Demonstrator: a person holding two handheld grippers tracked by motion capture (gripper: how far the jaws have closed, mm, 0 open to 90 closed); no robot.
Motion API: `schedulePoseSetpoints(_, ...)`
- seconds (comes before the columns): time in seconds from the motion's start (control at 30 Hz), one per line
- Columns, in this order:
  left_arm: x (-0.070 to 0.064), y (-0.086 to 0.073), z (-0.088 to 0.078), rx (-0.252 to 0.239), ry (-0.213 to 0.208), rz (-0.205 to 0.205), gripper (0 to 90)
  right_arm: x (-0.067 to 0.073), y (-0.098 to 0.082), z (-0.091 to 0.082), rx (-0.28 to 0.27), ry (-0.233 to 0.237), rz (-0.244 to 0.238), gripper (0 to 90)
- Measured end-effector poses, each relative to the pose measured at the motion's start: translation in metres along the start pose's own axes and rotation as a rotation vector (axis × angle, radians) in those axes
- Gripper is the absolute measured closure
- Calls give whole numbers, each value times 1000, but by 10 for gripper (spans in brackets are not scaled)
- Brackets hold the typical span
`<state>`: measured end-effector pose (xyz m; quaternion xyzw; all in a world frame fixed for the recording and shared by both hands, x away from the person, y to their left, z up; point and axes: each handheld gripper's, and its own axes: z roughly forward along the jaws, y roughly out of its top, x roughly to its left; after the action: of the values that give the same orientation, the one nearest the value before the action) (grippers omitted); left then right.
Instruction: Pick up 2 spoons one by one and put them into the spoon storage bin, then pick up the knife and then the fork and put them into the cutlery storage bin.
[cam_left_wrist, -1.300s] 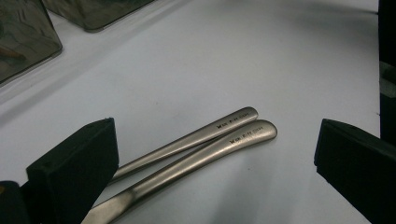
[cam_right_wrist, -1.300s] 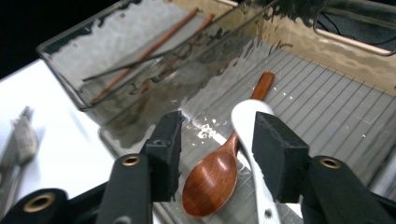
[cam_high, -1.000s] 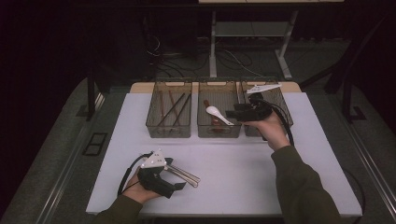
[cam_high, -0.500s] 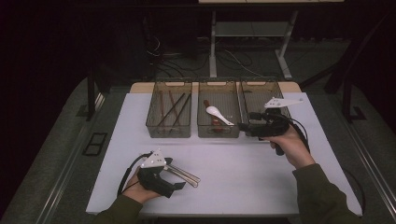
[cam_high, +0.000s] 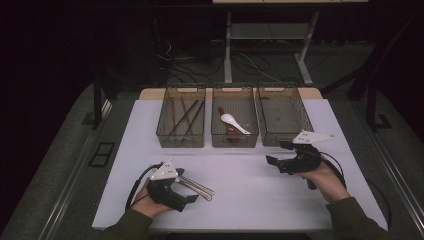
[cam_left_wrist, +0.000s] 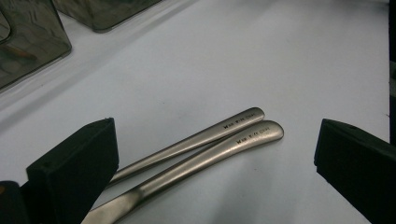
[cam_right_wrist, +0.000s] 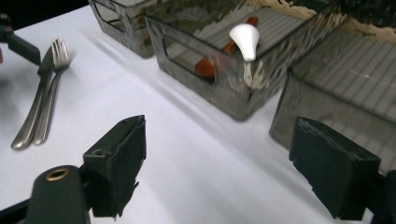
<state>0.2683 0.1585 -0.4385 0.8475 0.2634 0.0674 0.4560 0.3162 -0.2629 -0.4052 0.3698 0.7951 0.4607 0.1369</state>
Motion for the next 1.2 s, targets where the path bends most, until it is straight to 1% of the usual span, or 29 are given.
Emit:
schedulePoseSetpoints(0.13,0,1,0,12,1,10,0,3,-16,-6,6,-30,-19,190)
schedulePoseSetpoints(0.17,-1,1,0,11,4,12,0,3,-19,-8,0,-34,-13,190)
schedulePoseSetpoints(0.23,-1,1,-1,6,6,14,0,4,-26,-11,-5,-31,-8,190)
schedulePoseSetpoints(0.33,-1,1,-2,3,5,7,0,5,-34,-15,5,-36,-8,190)
schedulePoseSetpoints(0.53,-1,2,-5,-12,5,7,66,8,-48,-22,25,-40,-11,190)
schedulePoseSetpoints(0.6,0,3,-7,-15,3,14,88,10,-52,-25,30,-36,-17,190)
schedulePoseSetpoints(0.67,0,3,-8,-17,3,5,121,11,-57,-27,35,-35,-14,190)
schedulePoseSetpoints(0.77,0,4,-9,-16,6,13,155,14,-62,-32,45,-33,-23,190)
schedulePoseSetpoints(0.83,0,5,-11,-14,8,26,206,15,-66,-35,47,-31,-16,190)
schedulePoseSetpoints(0.9,0,5,-12,-21,10,23,252,16,-69,-38,46,-29,-16,190)
schedulePoseSetpoints(1.03,3,6,-15,-11,10,45,436,17,-72,-40,54,-24,-20,190)
schedulePoseSetpoints(1.1,5,7,-16,5,24,52,530,17,-71,-40,51,-22,-18,190)
schedulePoseSetpoints(1.17,9,7,-16,13,32,44,624,17,-71,-39,51,-23,-15,190)
schedulePoseSetpoints(1.2,11,8,-16,24,27,40,671,17,-71,-38,49,-23,-16,190)
